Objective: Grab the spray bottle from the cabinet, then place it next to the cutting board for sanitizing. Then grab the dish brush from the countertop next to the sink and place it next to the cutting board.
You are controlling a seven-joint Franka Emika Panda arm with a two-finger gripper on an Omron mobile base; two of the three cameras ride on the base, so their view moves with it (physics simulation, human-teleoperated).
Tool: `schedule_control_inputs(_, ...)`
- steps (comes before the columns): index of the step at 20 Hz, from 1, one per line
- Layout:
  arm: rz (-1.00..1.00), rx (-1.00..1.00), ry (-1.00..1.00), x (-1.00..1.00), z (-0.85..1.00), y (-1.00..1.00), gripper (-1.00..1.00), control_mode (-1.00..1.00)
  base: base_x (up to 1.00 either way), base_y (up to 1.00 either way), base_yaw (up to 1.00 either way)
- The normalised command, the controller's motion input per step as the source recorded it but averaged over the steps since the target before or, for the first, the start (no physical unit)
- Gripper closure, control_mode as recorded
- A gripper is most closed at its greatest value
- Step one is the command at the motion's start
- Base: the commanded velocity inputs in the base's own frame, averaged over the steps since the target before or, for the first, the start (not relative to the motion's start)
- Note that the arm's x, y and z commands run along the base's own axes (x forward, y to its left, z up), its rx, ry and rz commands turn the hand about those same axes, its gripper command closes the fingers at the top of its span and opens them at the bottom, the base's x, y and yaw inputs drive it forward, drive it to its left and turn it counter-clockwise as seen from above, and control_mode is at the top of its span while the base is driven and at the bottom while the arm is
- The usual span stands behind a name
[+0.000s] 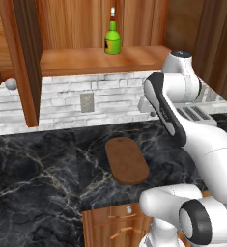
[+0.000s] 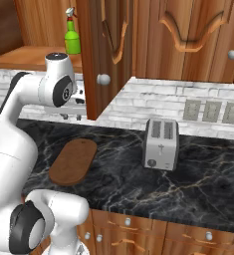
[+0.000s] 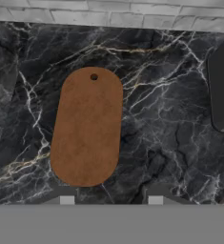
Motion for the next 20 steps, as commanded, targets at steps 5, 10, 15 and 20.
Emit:
schedule_control_inputs(5, -0.02, 0.00, -0.04, -0.37, 0.00, 0.00, -1.00, -1.00, 0.00, 0.00, 0.00)
schedule_control_inputs(10, 0.00, -0.03, -0.19, -0.58, 0.02, 0.24, -1.00, -1.00, 0.00, 0.00, 0.00)
schedule_control_inputs(15, 0.01, -0.01, -0.25, -0.40, 0.13, 0.33, -1.00, -1.00, 0.00, 0.00, 0.00)
schedule_control_inputs(20, 0.05, -0.01, -0.33, -0.31, 0.44, 0.15, -1.00, -1.00, 0.00, 0.00, 0.00)
